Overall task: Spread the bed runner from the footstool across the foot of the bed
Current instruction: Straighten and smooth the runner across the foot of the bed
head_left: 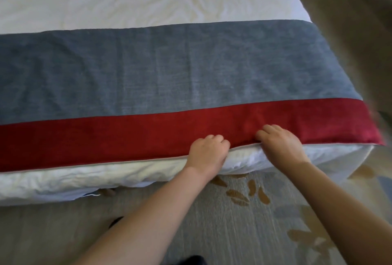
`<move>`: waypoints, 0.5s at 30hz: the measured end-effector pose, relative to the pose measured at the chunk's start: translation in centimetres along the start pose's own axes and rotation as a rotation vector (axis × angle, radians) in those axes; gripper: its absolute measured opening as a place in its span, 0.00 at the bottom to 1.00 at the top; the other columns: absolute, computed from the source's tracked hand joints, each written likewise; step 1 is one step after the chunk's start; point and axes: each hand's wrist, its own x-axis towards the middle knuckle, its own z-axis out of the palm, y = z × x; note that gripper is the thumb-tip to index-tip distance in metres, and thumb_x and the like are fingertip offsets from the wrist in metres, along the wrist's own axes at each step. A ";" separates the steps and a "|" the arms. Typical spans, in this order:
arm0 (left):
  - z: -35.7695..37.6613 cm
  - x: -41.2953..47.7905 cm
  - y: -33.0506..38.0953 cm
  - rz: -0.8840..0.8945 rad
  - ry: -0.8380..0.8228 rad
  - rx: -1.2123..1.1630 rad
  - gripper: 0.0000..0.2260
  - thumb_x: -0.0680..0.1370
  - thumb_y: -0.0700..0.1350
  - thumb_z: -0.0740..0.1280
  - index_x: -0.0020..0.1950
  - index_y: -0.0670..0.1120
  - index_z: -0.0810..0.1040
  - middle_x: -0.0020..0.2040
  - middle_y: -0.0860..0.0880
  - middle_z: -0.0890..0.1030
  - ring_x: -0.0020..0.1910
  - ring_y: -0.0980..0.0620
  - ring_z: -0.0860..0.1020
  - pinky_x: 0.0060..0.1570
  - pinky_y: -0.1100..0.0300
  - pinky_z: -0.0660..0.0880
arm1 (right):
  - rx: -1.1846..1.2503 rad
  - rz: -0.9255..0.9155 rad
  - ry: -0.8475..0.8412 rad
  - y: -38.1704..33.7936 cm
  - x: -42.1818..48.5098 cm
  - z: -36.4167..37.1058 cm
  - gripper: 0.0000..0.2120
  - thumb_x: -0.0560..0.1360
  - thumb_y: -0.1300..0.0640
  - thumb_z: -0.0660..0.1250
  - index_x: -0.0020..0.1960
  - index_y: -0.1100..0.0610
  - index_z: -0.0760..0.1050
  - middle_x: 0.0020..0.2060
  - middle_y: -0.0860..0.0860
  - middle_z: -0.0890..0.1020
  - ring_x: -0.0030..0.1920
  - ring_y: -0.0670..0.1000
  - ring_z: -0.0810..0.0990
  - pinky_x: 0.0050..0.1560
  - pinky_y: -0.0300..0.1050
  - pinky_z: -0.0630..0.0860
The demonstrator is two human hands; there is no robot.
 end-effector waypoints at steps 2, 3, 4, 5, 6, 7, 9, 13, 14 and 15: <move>0.3 1.2 1.6 0.002 -0.023 0.016 0.07 0.73 0.33 0.63 0.44 0.45 0.75 0.43 0.48 0.77 0.43 0.47 0.76 0.33 0.56 0.63 | -0.027 -0.019 -0.025 1.1 -0.4 0.0 0.14 0.54 0.75 0.73 0.34 0.60 0.77 0.30 0.53 0.76 0.31 0.56 0.76 0.23 0.43 0.69; 0.4 1.5 2.3 -0.003 -0.038 0.015 0.08 0.72 0.32 0.63 0.43 0.44 0.75 0.43 0.48 0.77 0.43 0.46 0.76 0.33 0.55 0.62 | -0.034 -0.060 -0.012 1.3 -0.6 0.0 0.16 0.51 0.75 0.74 0.32 0.59 0.77 0.28 0.53 0.76 0.29 0.55 0.76 0.22 0.43 0.70; 0.5 1.7 2.7 -0.012 -0.049 0.016 0.09 0.71 0.31 0.63 0.43 0.44 0.75 0.43 0.48 0.77 0.43 0.46 0.76 0.33 0.56 0.62 | -0.039 -0.103 0.005 1.4 -0.8 0.2 0.17 0.48 0.75 0.74 0.30 0.59 0.76 0.27 0.52 0.75 0.27 0.55 0.75 0.20 0.42 0.69; 0.5 1.9 3.1 -0.016 -0.047 0.018 0.08 0.71 0.32 0.63 0.43 0.44 0.75 0.43 0.48 0.77 0.43 0.46 0.76 0.33 0.55 0.62 | -0.044 -0.129 0.020 1.5 -0.9 0.3 0.17 0.48 0.75 0.75 0.29 0.59 0.75 0.26 0.52 0.74 0.26 0.55 0.75 0.20 0.42 0.69; 0.6 2.0 3.3 -0.010 -0.031 0.023 0.08 0.71 0.33 0.64 0.43 0.45 0.75 0.43 0.48 0.77 0.43 0.46 0.75 0.33 0.55 0.62 | -0.041 -0.136 0.030 1.6 -0.9 0.4 0.16 0.49 0.74 0.75 0.30 0.59 0.75 0.26 0.52 0.74 0.26 0.55 0.75 0.20 0.42 0.69; 0.6 2.1 3.5 0.003 -0.009 0.027 0.07 0.71 0.34 0.64 0.44 0.45 0.75 0.43 0.49 0.77 0.43 0.47 0.75 0.33 0.56 0.62 | -0.033 -0.126 0.038 1.9 -0.9 0.5 0.14 0.51 0.73 0.75 0.30 0.59 0.76 0.26 0.53 0.75 0.26 0.55 0.75 0.21 0.43 0.70; 0.7 2.4 4.0 0.034 0.021 0.030 0.07 0.71 0.35 0.64 0.44 0.46 0.75 0.43 0.49 0.76 0.41 0.48 0.75 0.33 0.56 0.62 | -0.022 -0.058 0.047 3.2 -1.2 0.5 0.11 0.55 0.71 0.74 0.33 0.60 0.77 0.29 0.53 0.76 0.29 0.56 0.76 0.24 0.45 0.70; 0.8 3.7 6.0 0.045 0.008 0.058 0.09 0.67 0.32 0.67 0.38 0.45 0.75 0.37 0.50 0.76 0.34 0.49 0.74 0.29 0.58 0.60 | -0.080 0.105 -0.025 7.1 -2.9 0.8 0.11 0.64 0.71 0.69 0.42 0.58 0.78 0.38 0.51 0.77 0.40 0.54 0.77 0.29 0.46 0.73; 0.9 4.1 6.4 0.035 0.014 0.048 0.09 0.67 0.31 0.66 0.37 0.46 0.73 0.36 0.50 0.74 0.33 0.49 0.72 0.30 0.58 0.59 | -0.105 0.098 -0.060 7.9 -3.2 0.9 0.12 0.66 0.71 0.68 0.44 0.57 0.77 0.40 0.51 0.77 0.42 0.54 0.77 0.30 0.46 0.73; 1.1 4.5 6.6 0.030 0.028 0.034 0.10 0.68 0.32 0.65 0.36 0.46 0.70 0.36 0.50 0.72 0.34 0.50 0.69 0.31 0.57 0.59 | -0.115 0.076 -0.081 8.4 -3.5 0.8 0.12 0.66 0.72 0.68 0.44 0.57 0.78 0.40 0.50 0.78 0.42 0.53 0.77 0.29 0.45 0.74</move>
